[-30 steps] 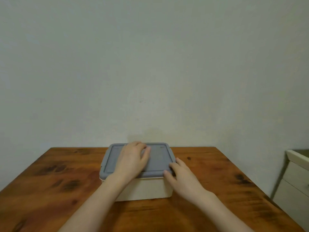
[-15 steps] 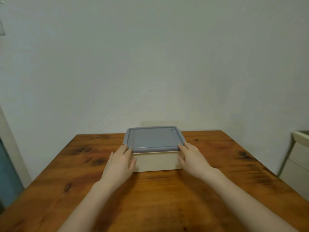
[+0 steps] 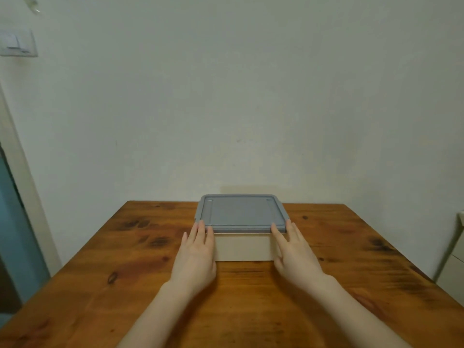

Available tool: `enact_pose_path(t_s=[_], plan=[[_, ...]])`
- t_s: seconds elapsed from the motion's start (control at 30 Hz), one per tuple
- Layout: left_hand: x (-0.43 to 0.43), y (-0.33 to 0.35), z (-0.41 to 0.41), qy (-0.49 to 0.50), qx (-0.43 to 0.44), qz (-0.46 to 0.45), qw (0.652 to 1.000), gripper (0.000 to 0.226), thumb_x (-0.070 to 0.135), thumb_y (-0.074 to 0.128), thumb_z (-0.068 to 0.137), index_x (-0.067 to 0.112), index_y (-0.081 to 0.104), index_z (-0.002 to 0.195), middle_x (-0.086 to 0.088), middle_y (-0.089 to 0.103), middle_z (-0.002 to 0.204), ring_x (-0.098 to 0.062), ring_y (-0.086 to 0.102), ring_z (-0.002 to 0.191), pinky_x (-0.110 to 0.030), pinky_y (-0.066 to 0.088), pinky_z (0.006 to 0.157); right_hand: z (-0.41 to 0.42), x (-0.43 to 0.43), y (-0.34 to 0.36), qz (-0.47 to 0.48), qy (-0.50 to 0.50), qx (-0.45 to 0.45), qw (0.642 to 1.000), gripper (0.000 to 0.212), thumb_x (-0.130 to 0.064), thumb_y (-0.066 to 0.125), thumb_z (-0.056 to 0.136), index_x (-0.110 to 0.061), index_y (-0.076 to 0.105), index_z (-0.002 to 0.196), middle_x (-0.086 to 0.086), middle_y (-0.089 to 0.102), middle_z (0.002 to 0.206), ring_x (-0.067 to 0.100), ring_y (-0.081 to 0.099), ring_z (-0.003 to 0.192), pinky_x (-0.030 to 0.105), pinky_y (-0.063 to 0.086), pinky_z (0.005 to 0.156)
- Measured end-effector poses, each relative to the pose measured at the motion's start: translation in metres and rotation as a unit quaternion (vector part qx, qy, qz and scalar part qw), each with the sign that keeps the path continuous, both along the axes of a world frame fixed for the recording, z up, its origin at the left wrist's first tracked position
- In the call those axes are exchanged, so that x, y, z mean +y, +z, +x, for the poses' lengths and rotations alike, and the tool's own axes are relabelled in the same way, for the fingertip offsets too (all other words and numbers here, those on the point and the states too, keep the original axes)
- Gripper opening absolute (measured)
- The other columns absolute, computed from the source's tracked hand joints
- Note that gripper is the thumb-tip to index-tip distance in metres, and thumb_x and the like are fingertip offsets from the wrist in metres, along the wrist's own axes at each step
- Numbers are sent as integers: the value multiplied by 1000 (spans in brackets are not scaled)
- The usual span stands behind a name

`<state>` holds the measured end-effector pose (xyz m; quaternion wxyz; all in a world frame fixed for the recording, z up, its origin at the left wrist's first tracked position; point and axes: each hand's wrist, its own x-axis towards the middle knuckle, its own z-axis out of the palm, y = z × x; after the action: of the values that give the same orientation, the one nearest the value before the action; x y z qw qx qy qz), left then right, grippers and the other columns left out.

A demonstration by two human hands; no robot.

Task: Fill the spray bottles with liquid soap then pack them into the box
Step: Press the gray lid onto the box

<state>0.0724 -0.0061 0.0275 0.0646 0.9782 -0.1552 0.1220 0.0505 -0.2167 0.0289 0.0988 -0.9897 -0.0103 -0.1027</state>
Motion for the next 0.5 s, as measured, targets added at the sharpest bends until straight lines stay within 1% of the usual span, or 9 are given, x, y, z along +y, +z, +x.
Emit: enact_pose_path(t_s=[0.1, 0.5], plan=[[-1, 0, 1, 2, -3, 3, 1000, 62, 17, 32, 94, 7, -1, 147, -15, -4, 156, -27, -6, 144, -38, -1, 116, 1, -1, 1, -8, -2, 6, 1000, 65, -22, 37, 97, -22, -1, 150, 16, -7, 157, 29, -5, 146, 38, 8, 118], [-8, 3, 14, -4, 7, 3, 1000, 63, 17, 33, 94, 8, 1, 147, -14, -2, 156, -26, -4, 144, -37, 1, 116, 13, -7, 2, -12, -6, 17, 1000, 69, -24, 41, 95, -23, -1, 150, 16, -6, 157, 29, -5, 146, 41, 9, 118]])
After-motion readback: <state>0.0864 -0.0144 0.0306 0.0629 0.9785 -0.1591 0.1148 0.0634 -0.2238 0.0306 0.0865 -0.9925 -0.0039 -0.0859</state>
